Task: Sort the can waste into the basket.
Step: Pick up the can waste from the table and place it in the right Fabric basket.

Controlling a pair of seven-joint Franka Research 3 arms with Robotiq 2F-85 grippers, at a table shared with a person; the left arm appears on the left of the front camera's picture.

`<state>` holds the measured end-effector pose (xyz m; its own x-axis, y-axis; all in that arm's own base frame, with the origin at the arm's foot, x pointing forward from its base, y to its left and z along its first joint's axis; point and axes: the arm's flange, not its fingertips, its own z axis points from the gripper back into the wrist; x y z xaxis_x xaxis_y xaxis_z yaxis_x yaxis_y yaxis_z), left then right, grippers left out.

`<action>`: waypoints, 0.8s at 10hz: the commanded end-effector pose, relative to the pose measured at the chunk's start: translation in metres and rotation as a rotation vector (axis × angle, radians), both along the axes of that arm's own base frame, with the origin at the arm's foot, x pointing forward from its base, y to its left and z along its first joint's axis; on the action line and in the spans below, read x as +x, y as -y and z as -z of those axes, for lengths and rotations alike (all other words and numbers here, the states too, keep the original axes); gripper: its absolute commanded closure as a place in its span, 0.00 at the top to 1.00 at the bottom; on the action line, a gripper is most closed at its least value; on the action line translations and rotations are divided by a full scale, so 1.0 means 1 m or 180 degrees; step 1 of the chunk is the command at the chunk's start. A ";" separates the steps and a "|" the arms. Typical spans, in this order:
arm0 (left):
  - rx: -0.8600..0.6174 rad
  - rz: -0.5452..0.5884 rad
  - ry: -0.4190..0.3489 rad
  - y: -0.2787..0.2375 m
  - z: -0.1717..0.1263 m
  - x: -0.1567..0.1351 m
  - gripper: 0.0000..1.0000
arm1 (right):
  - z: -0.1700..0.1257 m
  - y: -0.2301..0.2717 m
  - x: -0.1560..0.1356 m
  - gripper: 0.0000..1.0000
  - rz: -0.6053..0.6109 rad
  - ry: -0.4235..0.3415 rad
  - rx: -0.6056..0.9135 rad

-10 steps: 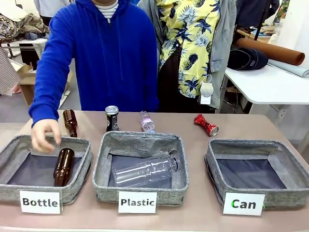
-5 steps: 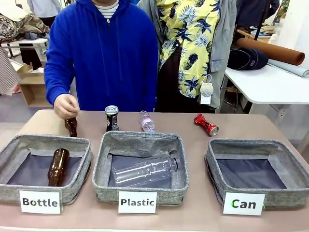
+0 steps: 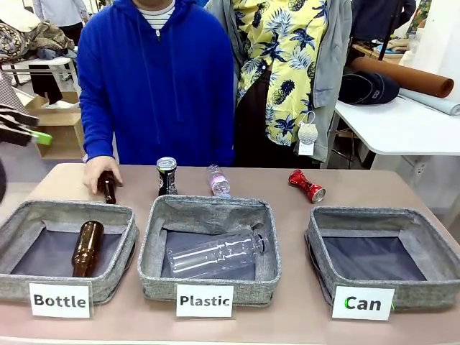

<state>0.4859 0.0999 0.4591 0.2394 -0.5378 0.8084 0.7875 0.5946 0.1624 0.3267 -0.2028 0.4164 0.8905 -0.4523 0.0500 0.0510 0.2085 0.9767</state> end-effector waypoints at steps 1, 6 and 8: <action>0.0140 0.0019 -0.0017 -0.005 0.001 0.006 1.00 | -0.001 0.000 -0.001 1.00 -0.0014 0.0082 -0.0011; -0.1886 0.0572 0.0651 -0.202 -0.026 -0.104 1.00 | -0.001 0.000 -0.001 1.00 -0.0014 0.0082 -0.0011; -0.2810 0.0705 0.1323 -0.286 0.019 -0.173 1.00 | -0.001 0.000 -0.001 1.00 -0.0014 0.0082 -0.0011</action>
